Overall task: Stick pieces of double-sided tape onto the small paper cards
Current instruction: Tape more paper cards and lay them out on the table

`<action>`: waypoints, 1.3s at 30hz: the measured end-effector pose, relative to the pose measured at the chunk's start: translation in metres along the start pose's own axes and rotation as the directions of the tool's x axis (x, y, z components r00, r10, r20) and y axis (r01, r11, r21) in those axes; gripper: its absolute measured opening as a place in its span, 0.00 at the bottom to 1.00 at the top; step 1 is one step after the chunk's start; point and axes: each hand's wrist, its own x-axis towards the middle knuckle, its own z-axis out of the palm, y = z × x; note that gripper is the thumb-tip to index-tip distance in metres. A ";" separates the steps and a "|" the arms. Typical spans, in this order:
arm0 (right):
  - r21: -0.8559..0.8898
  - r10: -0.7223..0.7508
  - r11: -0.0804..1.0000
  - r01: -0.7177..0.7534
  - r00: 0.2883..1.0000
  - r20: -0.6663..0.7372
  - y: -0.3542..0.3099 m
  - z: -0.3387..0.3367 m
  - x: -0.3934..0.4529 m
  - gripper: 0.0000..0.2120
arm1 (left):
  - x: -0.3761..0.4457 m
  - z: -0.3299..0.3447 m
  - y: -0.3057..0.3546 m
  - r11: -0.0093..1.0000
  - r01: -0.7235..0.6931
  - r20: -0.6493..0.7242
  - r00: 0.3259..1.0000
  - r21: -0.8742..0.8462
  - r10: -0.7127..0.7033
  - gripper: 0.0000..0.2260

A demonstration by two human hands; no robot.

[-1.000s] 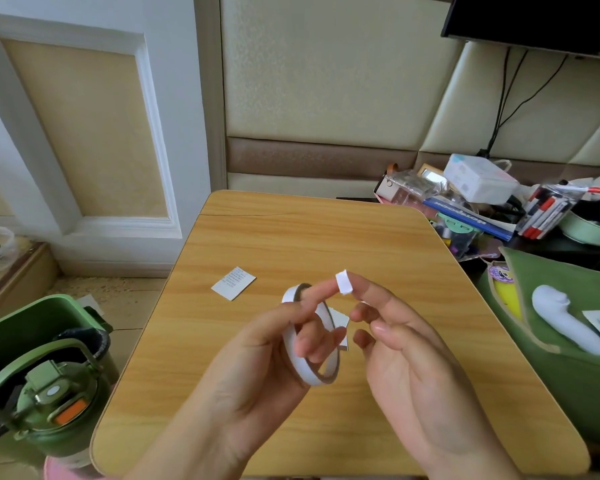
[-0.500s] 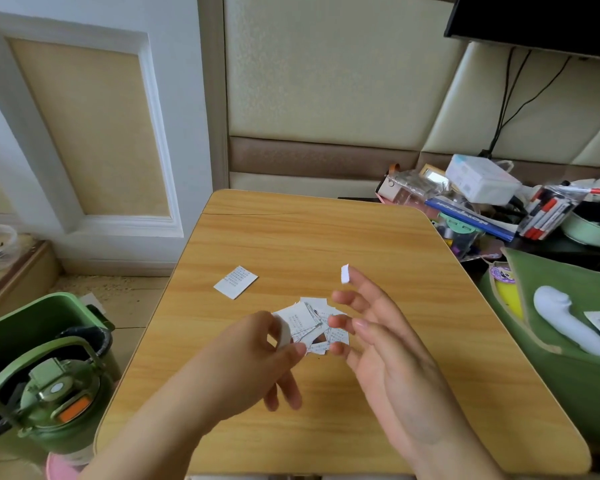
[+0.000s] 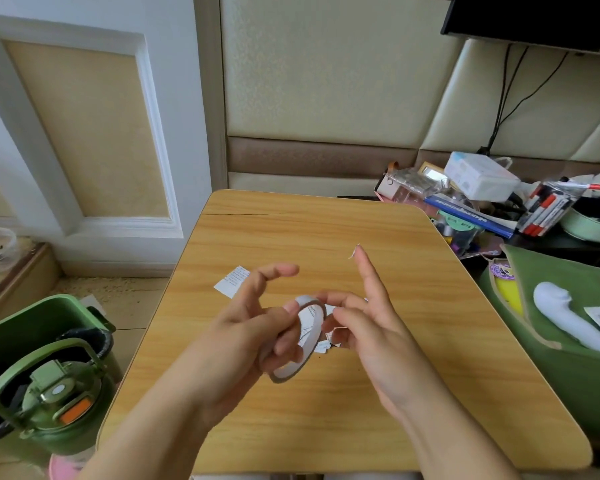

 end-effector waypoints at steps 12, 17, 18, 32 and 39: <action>0.586 0.024 0.806 -0.084 0.994 0.110 0.003 -0.011 -0.001 0.29 | 0.010 0.022 -0.013 0.996 0.005 -0.161 0.987 -0.092 -0.020 0.17; 0.592 -0.012 0.803 -0.067 0.992 0.128 0.012 -0.009 -0.007 0.30 | 0.000 0.030 -0.008 0.959 0.061 -0.040 0.996 -0.277 -0.074 0.18; 0.562 -0.032 0.826 -0.038 0.993 0.113 0.012 -0.009 -0.008 0.30 | -0.002 0.029 -0.007 0.950 0.067 -0.018 0.997 -0.304 -0.076 0.19; -0.011 -0.207 0.978 0.208 0.977 0.040 -0.001 -0.016 -0.007 0.26 | -0.008 0.021 -0.004 0.826 0.151 0.069 0.988 -0.543 -0.136 0.27; -0.466 -0.419 0.763 0.448 0.892 0.170 0.010 -0.033 -0.018 0.24 | -0.008 0.024 -0.003 0.837 0.168 -0.026 0.977 -0.520 -0.212 0.20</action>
